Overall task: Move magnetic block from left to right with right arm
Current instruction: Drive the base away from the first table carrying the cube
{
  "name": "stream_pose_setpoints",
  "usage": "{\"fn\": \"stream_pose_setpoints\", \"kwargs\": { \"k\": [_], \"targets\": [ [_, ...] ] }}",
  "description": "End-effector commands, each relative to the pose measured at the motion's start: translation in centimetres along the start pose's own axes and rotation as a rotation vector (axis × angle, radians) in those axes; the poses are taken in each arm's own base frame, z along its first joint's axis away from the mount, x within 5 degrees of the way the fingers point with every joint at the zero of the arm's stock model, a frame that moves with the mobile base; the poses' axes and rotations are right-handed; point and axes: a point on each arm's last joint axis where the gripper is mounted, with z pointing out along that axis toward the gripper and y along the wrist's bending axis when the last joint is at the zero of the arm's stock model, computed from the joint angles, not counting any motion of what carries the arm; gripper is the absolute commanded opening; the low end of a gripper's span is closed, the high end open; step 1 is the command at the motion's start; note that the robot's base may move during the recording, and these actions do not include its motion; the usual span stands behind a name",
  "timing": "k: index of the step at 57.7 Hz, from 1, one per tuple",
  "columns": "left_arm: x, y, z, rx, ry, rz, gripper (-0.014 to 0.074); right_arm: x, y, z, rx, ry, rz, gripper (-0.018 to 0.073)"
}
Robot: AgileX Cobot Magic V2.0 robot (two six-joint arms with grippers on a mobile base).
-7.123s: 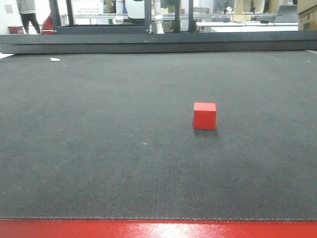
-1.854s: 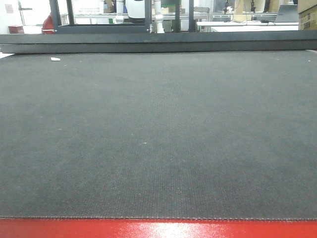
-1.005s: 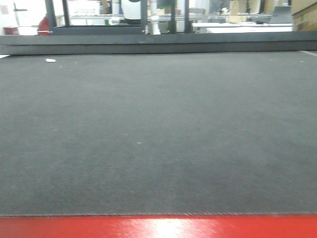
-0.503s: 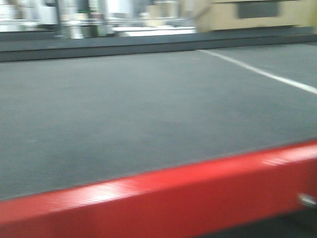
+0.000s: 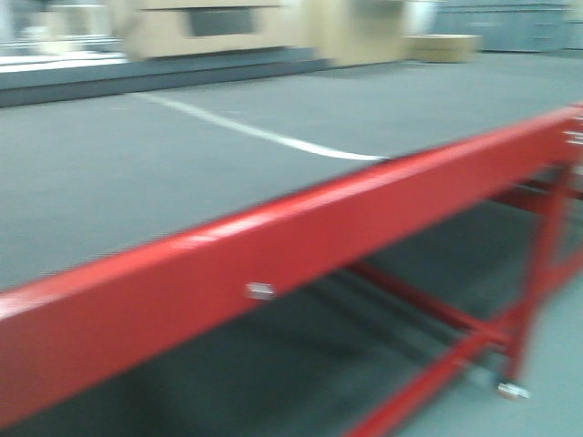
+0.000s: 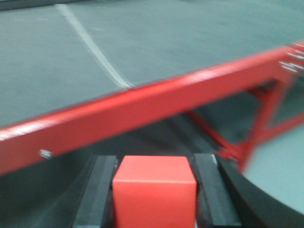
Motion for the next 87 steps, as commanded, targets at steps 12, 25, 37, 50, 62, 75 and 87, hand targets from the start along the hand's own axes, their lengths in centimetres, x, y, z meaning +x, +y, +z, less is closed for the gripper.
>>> {"fn": "stream_pose_setpoints", "kwargs": {
  "k": [12, 25, 37, 50, 62, 75, 87],
  "targets": [
    [-0.56, 0.05, -0.10, -0.004, -0.088, -0.011, -0.0126, -1.61, 0.06, -0.33, -0.002, -0.109, -0.023, 0.0235],
    [-0.56, 0.05, -0.10, -0.004, -0.088, -0.011, -0.0126, -1.61, 0.06, -0.33, -0.002, -0.109, -0.023, 0.0235],
    [-0.56, 0.05, -0.10, -0.004, -0.088, -0.011, -0.0126, -1.61, 0.06, -0.33, -0.002, -0.109, -0.023, 0.0235],
    [-0.56, 0.05, -0.10, -0.004, -0.088, -0.011, -0.0126, -1.61, 0.06, -0.33, -0.002, -0.109, -0.023, 0.0235],
    [-0.56, 0.05, -0.10, -0.004, -0.088, -0.011, -0.0126, -1.61, 0.06, -0.33, -0.002, -0.109, -0.023, 0.0235],
    [-0.56, 0.05, -0.10, -0.004, -0.088, -0.011, -0.0126, -1.61, 0.06, -0.33, -0.002, -0.109, -0.023, 0.0235],
    [-0.56, 0.05, -0.10, -0.004, -0.088, -0.011, -0.0126, -1.61, 0.06, -0.33, -0.002, -0.109, -0.023, 0.0235]
  ]
}}
